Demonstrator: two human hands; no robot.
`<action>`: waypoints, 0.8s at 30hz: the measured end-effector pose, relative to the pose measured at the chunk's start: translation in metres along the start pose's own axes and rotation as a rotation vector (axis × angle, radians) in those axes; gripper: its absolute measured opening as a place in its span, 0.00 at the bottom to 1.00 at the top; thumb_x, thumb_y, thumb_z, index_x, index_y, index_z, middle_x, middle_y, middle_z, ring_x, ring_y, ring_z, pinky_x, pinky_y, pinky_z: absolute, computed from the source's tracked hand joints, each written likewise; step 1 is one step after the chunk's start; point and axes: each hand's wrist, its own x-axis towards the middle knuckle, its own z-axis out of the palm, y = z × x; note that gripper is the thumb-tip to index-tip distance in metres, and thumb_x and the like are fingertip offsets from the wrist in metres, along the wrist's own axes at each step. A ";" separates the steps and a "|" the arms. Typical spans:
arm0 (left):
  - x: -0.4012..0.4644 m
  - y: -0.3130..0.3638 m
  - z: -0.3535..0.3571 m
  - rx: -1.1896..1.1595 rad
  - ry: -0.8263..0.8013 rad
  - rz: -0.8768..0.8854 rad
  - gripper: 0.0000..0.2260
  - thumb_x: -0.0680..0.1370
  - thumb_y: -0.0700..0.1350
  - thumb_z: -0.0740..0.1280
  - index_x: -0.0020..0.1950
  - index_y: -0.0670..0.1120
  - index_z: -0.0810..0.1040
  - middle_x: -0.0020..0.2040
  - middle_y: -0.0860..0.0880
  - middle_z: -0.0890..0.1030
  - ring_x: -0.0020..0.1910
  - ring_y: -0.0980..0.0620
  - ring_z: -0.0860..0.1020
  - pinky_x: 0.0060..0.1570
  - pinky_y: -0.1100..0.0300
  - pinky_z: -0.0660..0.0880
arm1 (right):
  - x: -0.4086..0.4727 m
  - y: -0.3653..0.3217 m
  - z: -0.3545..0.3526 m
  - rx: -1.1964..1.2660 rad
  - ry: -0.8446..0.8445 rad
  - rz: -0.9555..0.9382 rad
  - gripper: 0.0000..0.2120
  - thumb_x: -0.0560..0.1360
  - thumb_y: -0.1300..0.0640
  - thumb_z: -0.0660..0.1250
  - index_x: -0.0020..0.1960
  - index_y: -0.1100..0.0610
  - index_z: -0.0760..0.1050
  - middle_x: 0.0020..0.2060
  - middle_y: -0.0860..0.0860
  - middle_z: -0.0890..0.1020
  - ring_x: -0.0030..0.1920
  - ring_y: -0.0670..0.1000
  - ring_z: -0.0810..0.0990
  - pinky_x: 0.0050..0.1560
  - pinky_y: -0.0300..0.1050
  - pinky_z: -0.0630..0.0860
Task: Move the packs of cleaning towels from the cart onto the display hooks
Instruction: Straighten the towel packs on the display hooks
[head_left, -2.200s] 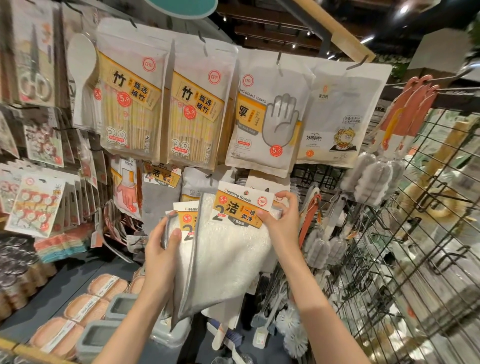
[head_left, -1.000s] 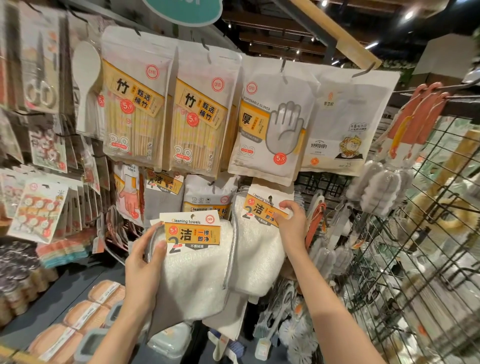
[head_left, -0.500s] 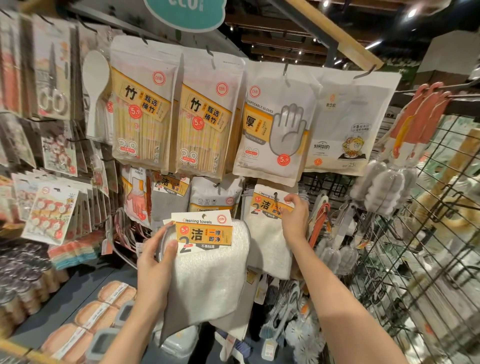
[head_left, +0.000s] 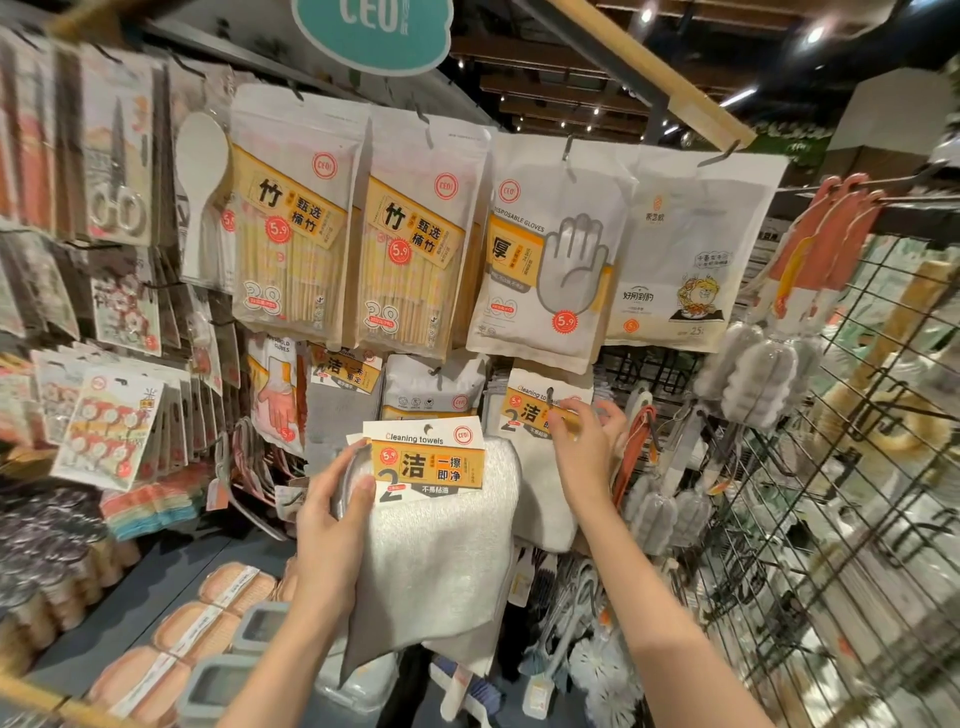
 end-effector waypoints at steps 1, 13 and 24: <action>-0.001 -0.001 0.001 -0.001 -0.003 0.003 0.15 0.79 0.40 0.65 0.59 0.59 0.76 0.62 0.51 0.77 0.64 0.49 0.74 0.66 0.42 0.68 | -0.007 -0.007 -0.001 0.049 -0.049 -0.021 0.10 0.76 0.51 0.66 0.56 0.53 0.78 0.65 0.53 0.64 0.68 0.53 0.60 0.65 0.42 0.58; -0.015 -0.001 0.001 0.023 -0.038 0.016 0.16 0.79 0.39 0.64 0.66 0.49 0.75 0.66 0.47 0.75 0.65 0.50 0.73 0.68 0.46 0.67 | -0.083 -0.043 0.001 0.179 -0.507 -0.002 0.28 0.73 0.52 0.71 0.70 0.53 0.67 0.59 0.46 0.68 0.50 0.32 0.68 0.43 0.14 0.61; -0.022 0.004 -0.004 -0.043 -0.131 0.012 0.22 0.75 0.45 0.70 0.65 0.65 0.71 0.60 0.72 0.72 0.62 0.71 0.69 0.64 0.55 0.68 | -0.083 -0.054 -0.016 0.276 -0.394 0.074 0.20 0.69 0.64 0.74 0.51 0.51 0.66 0.44 0.38 0.76 0.50 0.47 0.79 0.52 0.45 0.78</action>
